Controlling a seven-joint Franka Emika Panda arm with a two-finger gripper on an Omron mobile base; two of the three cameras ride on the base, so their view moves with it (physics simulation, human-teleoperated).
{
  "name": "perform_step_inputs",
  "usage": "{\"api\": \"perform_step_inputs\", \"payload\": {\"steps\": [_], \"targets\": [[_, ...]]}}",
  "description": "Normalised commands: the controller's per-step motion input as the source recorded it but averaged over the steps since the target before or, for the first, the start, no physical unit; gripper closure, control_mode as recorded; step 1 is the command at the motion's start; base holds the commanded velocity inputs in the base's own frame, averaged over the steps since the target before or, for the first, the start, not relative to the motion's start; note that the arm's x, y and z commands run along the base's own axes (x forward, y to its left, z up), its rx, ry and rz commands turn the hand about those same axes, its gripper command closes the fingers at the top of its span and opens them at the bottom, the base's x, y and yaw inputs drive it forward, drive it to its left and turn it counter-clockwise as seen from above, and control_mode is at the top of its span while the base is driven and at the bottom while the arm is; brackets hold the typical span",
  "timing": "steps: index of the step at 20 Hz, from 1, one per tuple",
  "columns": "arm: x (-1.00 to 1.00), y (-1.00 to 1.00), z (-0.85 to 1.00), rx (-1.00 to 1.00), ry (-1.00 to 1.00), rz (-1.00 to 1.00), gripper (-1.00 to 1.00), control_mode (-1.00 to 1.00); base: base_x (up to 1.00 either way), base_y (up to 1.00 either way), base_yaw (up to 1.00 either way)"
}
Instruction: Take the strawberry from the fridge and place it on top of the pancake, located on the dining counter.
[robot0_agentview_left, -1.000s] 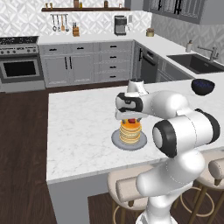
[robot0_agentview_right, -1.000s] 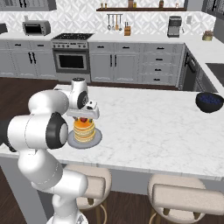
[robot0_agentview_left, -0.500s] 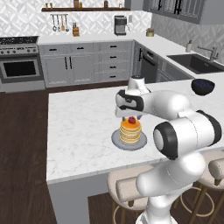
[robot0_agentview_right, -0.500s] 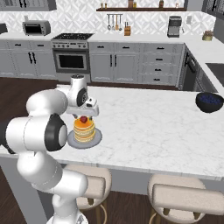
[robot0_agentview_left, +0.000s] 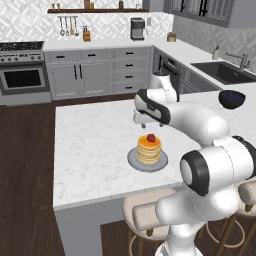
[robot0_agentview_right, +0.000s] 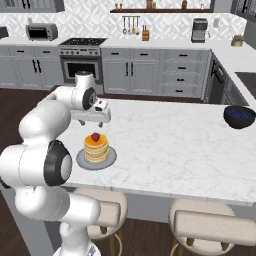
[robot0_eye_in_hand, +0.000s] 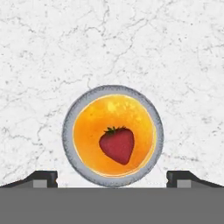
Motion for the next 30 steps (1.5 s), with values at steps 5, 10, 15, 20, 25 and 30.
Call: {"api": "perform_step_inputs", "payload": {"steps": [5,10,15,20,25,30], "targets": [[-1.00,0.30,0.66,0.00,-0.05,0.01,-1.00,-1.00,0.00,0.00,0.00],[-1.00,0.48,0.03,0.02,-0.06,0.00,-1.00,-1.00,0.00,0.00,0.00],[-1.00,0.50,-0.28,0.00,-0.10,-0.07,-1.00,-1.00,0.00,0.00,0.00],[-1.00,0.54,-0.45,-0.06,-0.14,-0.27,-1.00,-1.00,0.00,0.00,0.00],[-0.34,0.73,-0.33,-0.05,0.00,-0.13,-1.00,-1.00,0.00,0.00,0.00],[0.11,0.95,-0.04,-0.20,0.01,-0.06,-1.00,-1.00,0.00,0.00,0.00]]}}
